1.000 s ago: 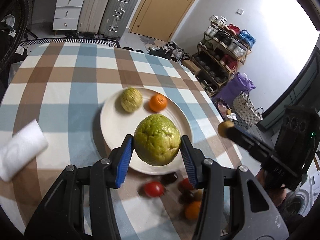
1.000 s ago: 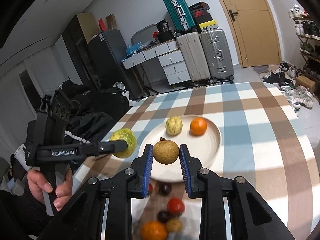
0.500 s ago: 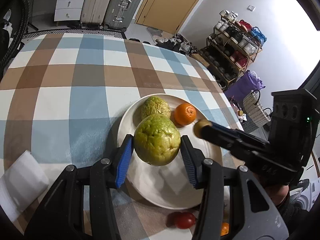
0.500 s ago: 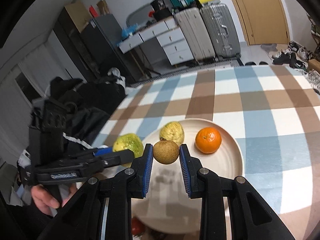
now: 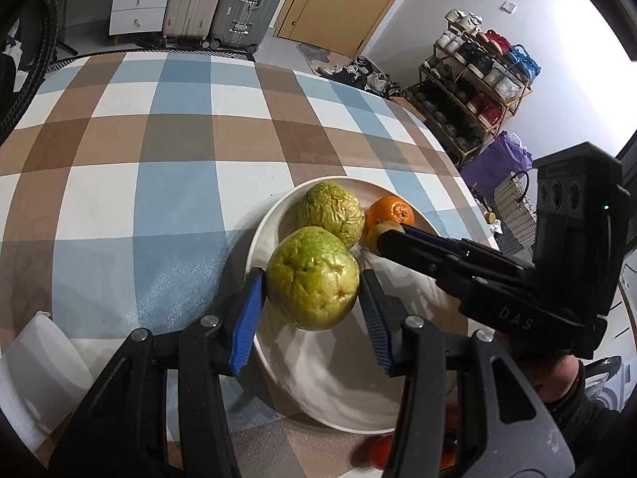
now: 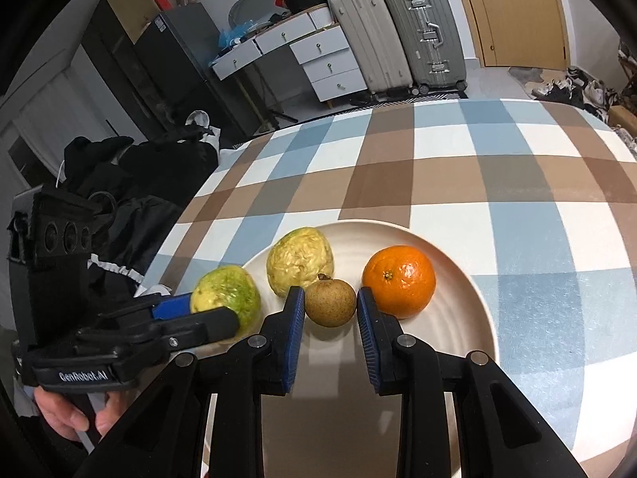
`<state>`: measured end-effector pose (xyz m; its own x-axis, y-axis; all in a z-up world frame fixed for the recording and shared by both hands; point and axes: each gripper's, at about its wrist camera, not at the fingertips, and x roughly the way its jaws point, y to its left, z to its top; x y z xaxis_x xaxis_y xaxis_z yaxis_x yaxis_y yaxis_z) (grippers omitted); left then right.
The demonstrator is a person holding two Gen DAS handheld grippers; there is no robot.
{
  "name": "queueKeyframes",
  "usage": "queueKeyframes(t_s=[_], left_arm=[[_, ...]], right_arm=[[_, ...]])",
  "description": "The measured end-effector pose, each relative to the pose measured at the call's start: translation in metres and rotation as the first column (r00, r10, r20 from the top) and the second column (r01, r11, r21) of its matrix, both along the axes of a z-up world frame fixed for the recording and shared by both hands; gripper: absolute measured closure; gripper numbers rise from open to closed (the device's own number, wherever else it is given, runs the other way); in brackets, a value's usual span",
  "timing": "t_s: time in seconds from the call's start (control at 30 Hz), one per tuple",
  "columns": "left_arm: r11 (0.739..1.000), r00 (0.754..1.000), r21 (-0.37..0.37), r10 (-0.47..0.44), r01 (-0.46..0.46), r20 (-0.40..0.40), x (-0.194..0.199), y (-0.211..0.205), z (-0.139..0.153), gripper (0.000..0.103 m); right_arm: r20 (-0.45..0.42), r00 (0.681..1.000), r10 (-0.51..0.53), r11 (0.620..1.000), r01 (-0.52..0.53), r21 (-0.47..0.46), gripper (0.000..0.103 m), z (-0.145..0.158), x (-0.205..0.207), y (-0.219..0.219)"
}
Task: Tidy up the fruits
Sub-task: 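Carry the kiwi and guava onto the white plate and open both tools, then withdraw both tools from the plate toward the remaining fruits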
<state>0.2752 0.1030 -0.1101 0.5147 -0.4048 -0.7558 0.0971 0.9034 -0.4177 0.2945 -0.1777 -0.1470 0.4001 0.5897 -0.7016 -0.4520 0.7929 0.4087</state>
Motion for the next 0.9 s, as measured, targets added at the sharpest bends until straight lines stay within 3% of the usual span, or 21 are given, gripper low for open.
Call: queueKeyframes(t_s=[0.33, 0.47, 0.6, 0.73, 0.8, 0.9], left_arm=[[1.0, 1.0, -0.009, 0.022, -0.022, -0.003, 0.003, -0.001, 0.001, 0.057], [0.999, 0.999, 0.031, 0.045, -0.045, -0.005, 0.002, -0.003, 0.007, 0.057], [0.997, 0.998, 0.049, 0.062, -0.062, 0.004, -0.007, -0.003, 0.016, 0.055], [0.991, 0.996, 0.106, 0.076, -0.08, 0.038, -0.024, -0.009, 0.03, 0.036], [0.982, 0.993, 0.153, 0.102, -0.11, 0.061, -0.037, -0.012, 0.04, 0.035], [0.976, 0.99, 0.177, 0.114, -0.128, 0.088, -0.053, -0.017, 0.052, 0.034]], right_arm=[[0.004, 1.0, 0.02, 0.998, -0.02, -0.061, 0.075, -0.001, 0.001, 0.011], [0.003, 1.0, 0.019, 0.998, -0.019, -0.059, 0.073, 0.001, 0.001, 0.013], [0.032, 0.999, 0.016, 0.999, -0.015, -0.04, 0.06, 0.011, -0.006, 0.008], [0.092, 0.996, -0.008, 1.0, 0.007, 0.008, 0.053, 0.033, -0.024, -0.009], [0.115, 0.993, -0.023, 0.999, 0.02, 0.029, 0.051, 0.043, -0.034, -0.018], [0.155, 0.986, -0.057, 0.997, 0.049, 0.056, 0.033, 0.06, -0.052, -0.035]])
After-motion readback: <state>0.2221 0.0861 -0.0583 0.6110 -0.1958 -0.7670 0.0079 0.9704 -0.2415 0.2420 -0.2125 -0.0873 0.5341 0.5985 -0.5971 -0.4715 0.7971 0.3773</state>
